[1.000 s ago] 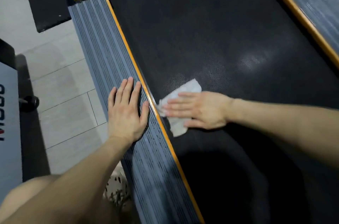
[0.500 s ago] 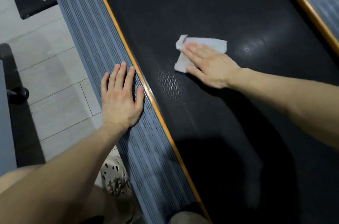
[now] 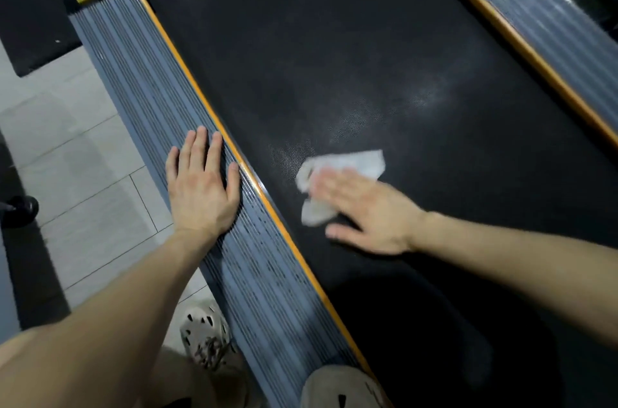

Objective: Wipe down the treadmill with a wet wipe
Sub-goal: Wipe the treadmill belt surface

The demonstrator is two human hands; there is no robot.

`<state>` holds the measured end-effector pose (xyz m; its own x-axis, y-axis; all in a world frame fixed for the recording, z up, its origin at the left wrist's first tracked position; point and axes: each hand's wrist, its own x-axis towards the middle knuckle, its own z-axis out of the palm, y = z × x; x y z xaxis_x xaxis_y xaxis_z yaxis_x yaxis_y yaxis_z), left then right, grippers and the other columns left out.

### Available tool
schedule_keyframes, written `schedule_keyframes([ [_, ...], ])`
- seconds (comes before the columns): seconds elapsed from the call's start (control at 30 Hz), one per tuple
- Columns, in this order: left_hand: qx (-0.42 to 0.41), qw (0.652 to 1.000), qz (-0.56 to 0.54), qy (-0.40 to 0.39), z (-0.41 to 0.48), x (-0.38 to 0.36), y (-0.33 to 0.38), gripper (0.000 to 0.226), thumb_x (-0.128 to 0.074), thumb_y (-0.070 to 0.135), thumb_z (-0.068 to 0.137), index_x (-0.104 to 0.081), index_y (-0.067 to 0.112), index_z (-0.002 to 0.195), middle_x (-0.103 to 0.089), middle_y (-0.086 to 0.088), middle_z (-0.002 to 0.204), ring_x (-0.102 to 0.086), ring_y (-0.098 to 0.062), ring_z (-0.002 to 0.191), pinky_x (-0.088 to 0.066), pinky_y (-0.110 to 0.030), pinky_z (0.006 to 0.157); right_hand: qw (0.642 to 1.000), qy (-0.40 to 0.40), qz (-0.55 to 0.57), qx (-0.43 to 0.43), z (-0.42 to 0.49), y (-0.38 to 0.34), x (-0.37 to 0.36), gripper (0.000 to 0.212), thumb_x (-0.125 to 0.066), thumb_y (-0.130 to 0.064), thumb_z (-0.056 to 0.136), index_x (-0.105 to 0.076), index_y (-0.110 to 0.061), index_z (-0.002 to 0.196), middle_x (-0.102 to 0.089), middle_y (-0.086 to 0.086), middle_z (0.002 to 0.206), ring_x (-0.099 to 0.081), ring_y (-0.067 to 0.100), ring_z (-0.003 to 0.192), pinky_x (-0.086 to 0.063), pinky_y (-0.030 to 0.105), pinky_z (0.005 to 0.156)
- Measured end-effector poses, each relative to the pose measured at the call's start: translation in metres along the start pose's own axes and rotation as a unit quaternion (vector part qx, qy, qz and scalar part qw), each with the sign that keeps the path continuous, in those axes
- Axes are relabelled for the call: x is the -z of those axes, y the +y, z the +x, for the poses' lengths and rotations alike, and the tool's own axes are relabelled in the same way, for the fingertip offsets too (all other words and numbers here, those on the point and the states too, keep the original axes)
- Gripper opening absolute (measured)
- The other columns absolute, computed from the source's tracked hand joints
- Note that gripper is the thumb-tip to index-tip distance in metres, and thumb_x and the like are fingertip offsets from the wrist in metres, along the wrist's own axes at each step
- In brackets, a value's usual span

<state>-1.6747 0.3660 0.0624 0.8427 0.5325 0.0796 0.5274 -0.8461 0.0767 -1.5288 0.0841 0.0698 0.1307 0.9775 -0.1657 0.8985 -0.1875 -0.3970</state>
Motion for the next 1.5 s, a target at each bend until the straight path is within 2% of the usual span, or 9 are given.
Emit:
schedule_keyframes([
  [0.1,-0.008,1.0,0.008,0.003,0.0,-0.005,-0.002,0.061,-0.03,0.048,0.113,-0.032,0.017,0.166,-0.027,-0.01,0.174,-0.017,-0.025,0.164,-0.014,-0.053,0.132,0.984,-0.056,-0.049,0.16,-0.024,0.011,-0.003,0.068,-0.043,-0.051,0.112,-0.025,-0.02,0.169,-0.018,-0.001,0.177,-0.009,0.015,0.165,-0.013,0.047,0.134],
  [0.27,-0.029,0.998,0.045,-0.026,0.001,0.007,0.009,0.058,-0.027,0.039,0.112,-0.036,0.012,0.163,-0.035,-0.014,0.169,-0.029,-0.032,0.158,-0.024,-0.053,0.128,0.865,0.115,0.034,-0.488,-0.036,0.091,0.037,0.082,-0.005,-0.068,0.106,-0.006,-0.019,0.171,0.0,0.001,0.18,0.005,0.016,0.165,-0.003,0.043,0.134],
  [0.47,-0.206,0.975,-0.034,-0.074,0.022,0.024,0.076,0.045,-0.049,0.025,0.094,-0.066,0.013,0.134,-0.057,-0.01,0.15,-0.049,-0.033,0.142,-0.041,-0.05,0.116,1.0,0.022,0.0,-0.012,-0.037,-0.033,-0.025,0.07,-0.044,-0.056,0.111,-0.029,-0.02,0.168,-0.021,0.0,0.177,-0.012,0.016,0.165,-0.015,0.046,0.134],
  [0.53,-0.216,0.967,-0.056,-0.122,0.029,0.025,0.099,0.048,-0.058,0.03,0.097,-0.06,0.016,0.142,-0.053,-0.009,0.155,-0.046,-0.032,0.144,-0.043,-0.05,0.116,0.99,0.087,-0.011,-0.108,-0.066,0.005,-0.023,0.068,-0.044,-0.053,0.112,-0.03,-0.017,0.168,-0.024,0.002,0.176,-0.015,0.017,0.164,-0.02,0.047,0.132],
  [0.73,-0.26,0.929,0.008,-0.263,0.052,0.029,0.143,0.099,-0.08,0.061,0.081,-0.031,0.034,0.163,-0.021,-0.004,0.175,-0.02,-0.026,0.161,-0.028,-0.051,0.126,0.708,0.231,0.07,-0.664,-0.138,0.097,0.015,0.089,-0.007,-0.066,0.103,-0.016,-0.008,0.17,-0.013,0.015,0.177,-0.011,0.032,0.164,-0.009,0.051,0.133],
  [0.93,-0.278,0.912,0.082,-0.29,0.105,0.04,0.18,0.131,-0.096,0.053,0.065,-0.018,0.032,0.168,-0.011,-0.006,0.177,-0.013,-0.03,0.163,-0.028,-0.053,0.127,0.973,0.142,-0.036,-0.177,-0.072,-0.011,-0.043,0.058,-0.041,-0.036,0.115,-0.025,-0.022,0.169,-0.023,0.002,0.176,-0.016,0.021,0.164,-0.017,0.044,0.133],
  [1.17,-0.351,0.881,0.14,-0.285,0.14,0.043,0.232,0.155,-0.102,0.058,0.05,-0.005,0.038,0.17,-0.007,-0.006,0.178,-0.007,-0.032,0.164,-0.031,-0.056,0.126,0.541,0.312,0.045,-0.78,-0.221,0.089,-0.031,0.077,-0.011,-0.052,0.107,-0.015,-0.006,0.169,-0.01,0.016,0.178,-0.007,0.032,0.165,-0.015,0.058,0.13],
  [1.37,-0.366,0.865,0.172,-0.299,0.17,0.026,0.276,0.167,-0.104,0.053,0.047,0.011,0.042,0.168,0.008,-0.007,0.178,0.001,-0.035,0.164,-0.03,-0.063,0.124,0.905,0.231,0.006,-0.357,-0.061,0.047,-0.024,0.06,-0.047,-0.045,0.11,-0.038,-0.019,0.164,-0.037,0.003,0.17,-0.027,0.023,0.161,-0.015,0.046,0.133],
  [1.5,-0.365,0.857,0.159,-0.327,0.174,0.011,0.284,0.17,-0.107,0.044,0.043,0.009,0.047,0.167,0.01,-0.003,0.179,-0.001,-0.036,0.165,-0.04,-0.062,0.119,0.736,0.267,-0.06,-0.619,-0.157,0.094,-0.037,0.064,-0.025,-0.043,0.113,-0.026,-0.01,0.168,-0.028,0.011,0.174,-0.022,0.03,0.162,-0.024,0.055,0.128],
])
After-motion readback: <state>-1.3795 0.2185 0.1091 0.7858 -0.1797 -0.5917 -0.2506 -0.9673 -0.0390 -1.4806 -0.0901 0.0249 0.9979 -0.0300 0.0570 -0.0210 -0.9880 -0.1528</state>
